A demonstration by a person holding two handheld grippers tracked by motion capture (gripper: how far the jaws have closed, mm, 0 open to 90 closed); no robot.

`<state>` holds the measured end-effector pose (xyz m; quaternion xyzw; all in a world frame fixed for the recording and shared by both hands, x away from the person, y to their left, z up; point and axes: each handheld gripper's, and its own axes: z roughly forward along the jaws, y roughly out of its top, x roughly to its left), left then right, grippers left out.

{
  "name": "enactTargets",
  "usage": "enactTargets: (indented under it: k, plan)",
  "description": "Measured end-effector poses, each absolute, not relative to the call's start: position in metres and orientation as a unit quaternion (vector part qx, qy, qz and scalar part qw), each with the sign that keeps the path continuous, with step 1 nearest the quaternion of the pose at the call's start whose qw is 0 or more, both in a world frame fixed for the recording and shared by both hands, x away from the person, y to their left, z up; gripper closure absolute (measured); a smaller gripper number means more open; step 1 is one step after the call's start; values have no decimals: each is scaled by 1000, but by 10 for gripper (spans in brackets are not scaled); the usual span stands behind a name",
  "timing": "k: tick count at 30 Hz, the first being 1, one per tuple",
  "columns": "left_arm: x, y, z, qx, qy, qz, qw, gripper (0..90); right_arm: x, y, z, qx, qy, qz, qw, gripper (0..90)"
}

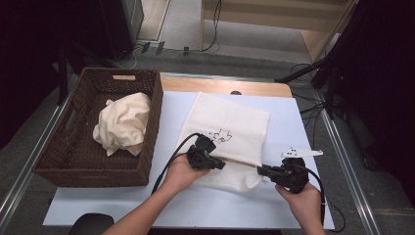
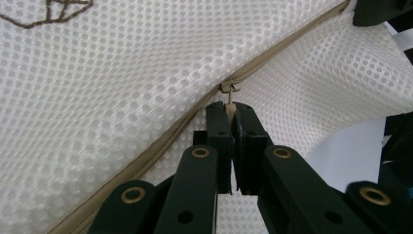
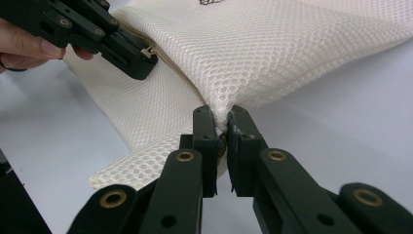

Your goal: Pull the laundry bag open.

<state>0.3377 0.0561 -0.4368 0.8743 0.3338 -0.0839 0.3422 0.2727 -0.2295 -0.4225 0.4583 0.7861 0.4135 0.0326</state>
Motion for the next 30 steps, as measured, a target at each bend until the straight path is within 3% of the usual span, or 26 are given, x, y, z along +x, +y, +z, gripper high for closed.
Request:
enactTargets:
  k: [30]
  plan:
    - [337, 60, -434, 877, 331, -82, 337, 873, 274, -236, -422, 462, 786, 408, 33, 846]
